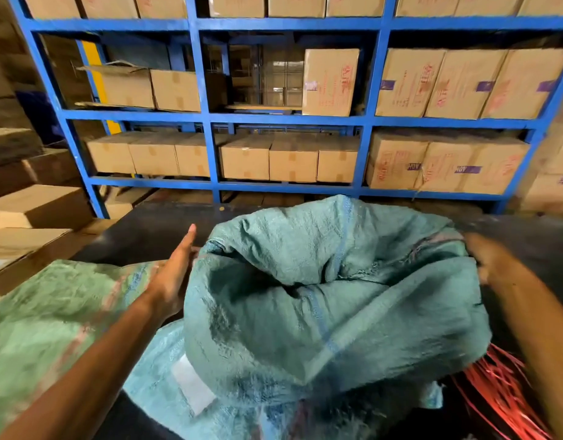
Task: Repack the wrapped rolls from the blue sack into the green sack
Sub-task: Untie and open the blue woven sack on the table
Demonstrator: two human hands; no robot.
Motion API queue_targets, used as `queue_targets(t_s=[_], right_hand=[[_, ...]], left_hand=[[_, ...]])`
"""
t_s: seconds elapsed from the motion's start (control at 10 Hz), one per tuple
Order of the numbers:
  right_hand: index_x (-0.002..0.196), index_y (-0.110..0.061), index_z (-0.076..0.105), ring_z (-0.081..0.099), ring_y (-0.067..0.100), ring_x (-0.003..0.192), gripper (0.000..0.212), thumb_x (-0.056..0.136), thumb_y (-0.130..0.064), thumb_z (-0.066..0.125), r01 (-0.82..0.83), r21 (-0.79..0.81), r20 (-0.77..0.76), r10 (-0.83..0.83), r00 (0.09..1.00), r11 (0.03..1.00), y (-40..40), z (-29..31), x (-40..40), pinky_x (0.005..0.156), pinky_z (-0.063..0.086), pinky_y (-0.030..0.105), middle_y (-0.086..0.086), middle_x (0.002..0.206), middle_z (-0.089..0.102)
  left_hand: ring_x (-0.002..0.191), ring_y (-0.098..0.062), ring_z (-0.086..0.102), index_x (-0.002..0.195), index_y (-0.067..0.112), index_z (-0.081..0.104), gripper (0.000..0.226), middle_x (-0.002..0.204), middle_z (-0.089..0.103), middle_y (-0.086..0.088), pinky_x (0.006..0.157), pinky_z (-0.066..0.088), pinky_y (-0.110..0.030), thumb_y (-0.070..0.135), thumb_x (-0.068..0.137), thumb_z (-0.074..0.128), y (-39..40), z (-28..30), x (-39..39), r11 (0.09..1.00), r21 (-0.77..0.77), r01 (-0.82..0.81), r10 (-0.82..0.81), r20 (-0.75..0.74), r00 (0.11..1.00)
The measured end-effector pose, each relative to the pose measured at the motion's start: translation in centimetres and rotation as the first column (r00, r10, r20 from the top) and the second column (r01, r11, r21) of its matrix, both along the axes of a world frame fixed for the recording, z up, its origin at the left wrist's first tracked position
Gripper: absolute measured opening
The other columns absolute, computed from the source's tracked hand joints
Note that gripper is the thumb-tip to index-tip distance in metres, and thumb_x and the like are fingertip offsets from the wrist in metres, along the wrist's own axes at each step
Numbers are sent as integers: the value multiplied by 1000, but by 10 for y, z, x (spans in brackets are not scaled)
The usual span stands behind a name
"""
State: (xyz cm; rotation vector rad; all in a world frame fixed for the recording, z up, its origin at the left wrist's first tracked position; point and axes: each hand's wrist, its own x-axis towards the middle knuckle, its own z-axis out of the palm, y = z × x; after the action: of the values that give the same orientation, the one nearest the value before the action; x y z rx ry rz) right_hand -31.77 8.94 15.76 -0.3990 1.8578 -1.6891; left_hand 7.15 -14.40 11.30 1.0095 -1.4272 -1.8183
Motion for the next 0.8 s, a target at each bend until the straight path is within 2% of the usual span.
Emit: queue_targets(t_s=[0.1,0.2,0.3,0.4,0.5,0.6,0.7,0.8], right_hand=[[107,-15,65,67,19,71,27,94,-32,48,-129,-105,93,139,986,986,-9,0,4,57,57,28,8,76,71],[121,-15,58,66,28,93,44,79,-17,69,-220,-41,-77,217,973,975,-13,-4,3,77,58,41,12,103,69],[123,-11,57,63,27,103,49,78,-6,73,-190,158,-433,241,869,969,-19,-14,9,89,52,44,10,112,67],[120,-7,61,60,27,106,29,91,-4,57,-118,141,-599,180,781,983,-24,-27,18,87,47,36,12,116,64],[105,-16,67,64,27,89,20,95,-16,49,-95,-47,-308,76,948,994,-27,-26,26,81,53,39,14,105,68],[85,-8,73,70,25,66,24,70,-26,74,-101,-166,79,116,990,981,-2,-13,5,56,58,35,12,77,73],[85,6,75,72,31,85,53,81,-45,60,-110,-329,221,190,957,938,26,-17,-31,17,23,14,25,95,71],[95,-7,71,73,23,80,49,85,-53,55,-8,-315,251,91,964,949,31,-27,-45,65,59,38,12,98,73]], left_hand=[[84,-26,72,86,16,75,36,89,75,-10,78,56,-42,50,76,70,16,-4,-11,987,-161,3,9,71,997],[88,-30,70,95,19,72,42,91,75,-8,81,56,-52,36,58,83,6,-26,0,910,-414,-6,131,276,952],[68,-22,68,96,5,72,22,72,73,-6,67,59,-35,15,76,73,-1,-28,2,916,-389,-103,209,242,947],[45,-15,63,89,-3,65,7,53,67,-4,45,54,-24,-2,87,59,0,-18,-6,958,-199,-207,245,193,950],[61,-24,68,95,0,63,18,65,70,-12,60,56,-37,11,95,48,-3,-13,-8,976,143,-166,152,102,983],[61,-24,64,91,5,58,30,52,66,-9,75,47,-38,23,98,35,-17,-3,6,919,251,-305,311,16,950],[35,-19,59,72,10,50,32,39,59,-6,65,44,-35,23,96,33,-30,-2,22,882,286,-375,389,11,921],[46,-20,62,69,12,54,26,47,62,-4,61,43,-32,27,88,44,-31,-3,11,921,209,-328,343,-39,939]])
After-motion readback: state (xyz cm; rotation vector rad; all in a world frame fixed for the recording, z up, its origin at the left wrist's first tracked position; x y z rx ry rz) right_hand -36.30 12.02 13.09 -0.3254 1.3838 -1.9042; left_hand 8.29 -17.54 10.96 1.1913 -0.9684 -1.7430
